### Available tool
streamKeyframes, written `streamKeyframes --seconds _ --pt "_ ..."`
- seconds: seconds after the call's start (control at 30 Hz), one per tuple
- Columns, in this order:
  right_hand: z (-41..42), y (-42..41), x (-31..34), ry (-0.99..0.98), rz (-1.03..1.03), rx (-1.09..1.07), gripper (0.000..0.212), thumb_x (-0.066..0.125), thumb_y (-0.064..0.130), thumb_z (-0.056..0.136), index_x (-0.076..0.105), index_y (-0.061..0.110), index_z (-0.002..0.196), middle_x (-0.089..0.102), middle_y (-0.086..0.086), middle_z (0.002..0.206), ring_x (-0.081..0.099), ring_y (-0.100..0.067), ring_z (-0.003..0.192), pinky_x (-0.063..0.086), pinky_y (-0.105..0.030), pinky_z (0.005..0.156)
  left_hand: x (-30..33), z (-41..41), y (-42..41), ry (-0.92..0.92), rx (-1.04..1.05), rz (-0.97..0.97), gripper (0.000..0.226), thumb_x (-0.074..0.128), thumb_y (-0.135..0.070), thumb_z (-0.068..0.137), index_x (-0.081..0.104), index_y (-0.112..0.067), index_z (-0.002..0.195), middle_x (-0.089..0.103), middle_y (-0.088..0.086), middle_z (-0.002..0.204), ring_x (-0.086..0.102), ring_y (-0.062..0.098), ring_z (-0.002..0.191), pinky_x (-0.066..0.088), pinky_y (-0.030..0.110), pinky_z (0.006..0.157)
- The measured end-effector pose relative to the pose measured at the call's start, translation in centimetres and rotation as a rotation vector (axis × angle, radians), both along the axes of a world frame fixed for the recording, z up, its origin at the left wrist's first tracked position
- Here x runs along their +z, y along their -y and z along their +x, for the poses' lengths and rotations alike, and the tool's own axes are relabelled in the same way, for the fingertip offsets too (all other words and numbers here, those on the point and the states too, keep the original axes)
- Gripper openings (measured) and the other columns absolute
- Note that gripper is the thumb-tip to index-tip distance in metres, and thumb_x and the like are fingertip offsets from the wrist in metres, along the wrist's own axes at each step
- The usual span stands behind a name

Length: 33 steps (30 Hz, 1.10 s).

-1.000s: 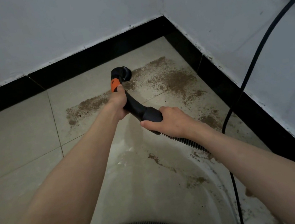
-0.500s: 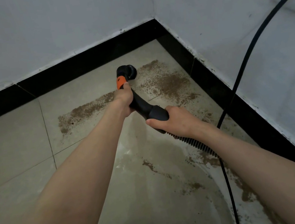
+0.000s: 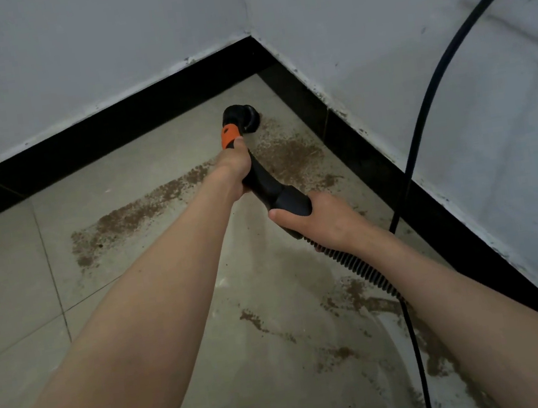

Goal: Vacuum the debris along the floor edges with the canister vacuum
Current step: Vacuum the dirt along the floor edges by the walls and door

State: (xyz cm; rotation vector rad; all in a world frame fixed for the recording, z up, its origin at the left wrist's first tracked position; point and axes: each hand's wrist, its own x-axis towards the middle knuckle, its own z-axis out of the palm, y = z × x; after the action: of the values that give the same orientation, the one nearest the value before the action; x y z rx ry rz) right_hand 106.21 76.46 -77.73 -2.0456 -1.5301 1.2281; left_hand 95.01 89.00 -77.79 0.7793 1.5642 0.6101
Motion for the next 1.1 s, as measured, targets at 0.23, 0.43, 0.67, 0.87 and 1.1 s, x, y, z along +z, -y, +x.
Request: streamKeyframes --seconds 0.23,0.43,0.67,0.87,1.1 --pt "0.8 -0.5 0.0 -0.028 0.016 -0.048 0.05 0.059 0.066 0.082 0.057 0.017 0.087 0.066 -0.009 0.084 0.065 -0.025 0.069 0.054 -0.038 0.063 0.2 1.6 -1.1 -0.038 -0.051 0.046 0.051 0.03 -0.043 0.102 0.04 -0.003 0.133 0.056 0.015 0.122 0.057 0.031 0.111 0.047 0.045 0.098" --pt "1.4 0.7 -0.5 -0.099 -0.012 -0.063 0.053 0.061 0.067 0.08 0.059 0.014 0.084 0.064 -0.007 0.077 0.059 -0.021 0.06 0.049 -0.034 0.057 -0.3 2.6 -0.3 -0.035 -0.092 0.021 0.049 0.032 -0.042 0.102 0.04 -0.004 0.132 0.055 0.013 0.113 0.057 0.029 0.105 0.05 0.038 0.089" --pt "1.2 1.9 0.5 -0.015 0.015 -0.085 0.051 0.059 0.068 0.081 0.056 0.016 0.084 0.061 -0.003 0.075 0.058 -0.018 0.059 0.041 -0.027 0.051 -0.1 2.6 0.6 0.037 -0.093 -0.005 0.052 0.032 -0.044 0.102 0.039 -0.006 0.136 0.055 0.011 0.108 0.056 0.025 0.094 0.047 0.035 0.077" --pt "1.8 3.5 0.6 -0.002 -0.009 -0.105 0.056 0.057 0.069 0.08 0.057 0.014 0.081 0.061 -0.005 0.074 0.057 -0.02 0.058 0.043 -0.028 0.051 -0.5 4.1 1.9 0.07 -0.13 -0.008 0.05 0.032 -0.043 0.102 0.038 -0.007 0.136 0.054 0.01 0.106 0.055 0.024 0.093 0.047 0.034 0.079" --pt "1.2 5.0 1.6 0.095 -0.031 -0.11 0.061 0.057 0.071 0.08 0.056 0.011 0.094 0.06 -0.007 0.085 0.057 -0.023 0.07 0.042 -0.031 0.055 -0.7 3.6 2.8 0.077 -0.139 -0.047 0.046 0.033 -0.043 0.101 0.041 -0.008 0.131 0.054 0.007 0.093 0.055 0.021 0.083 0.047 0.033 0.075"
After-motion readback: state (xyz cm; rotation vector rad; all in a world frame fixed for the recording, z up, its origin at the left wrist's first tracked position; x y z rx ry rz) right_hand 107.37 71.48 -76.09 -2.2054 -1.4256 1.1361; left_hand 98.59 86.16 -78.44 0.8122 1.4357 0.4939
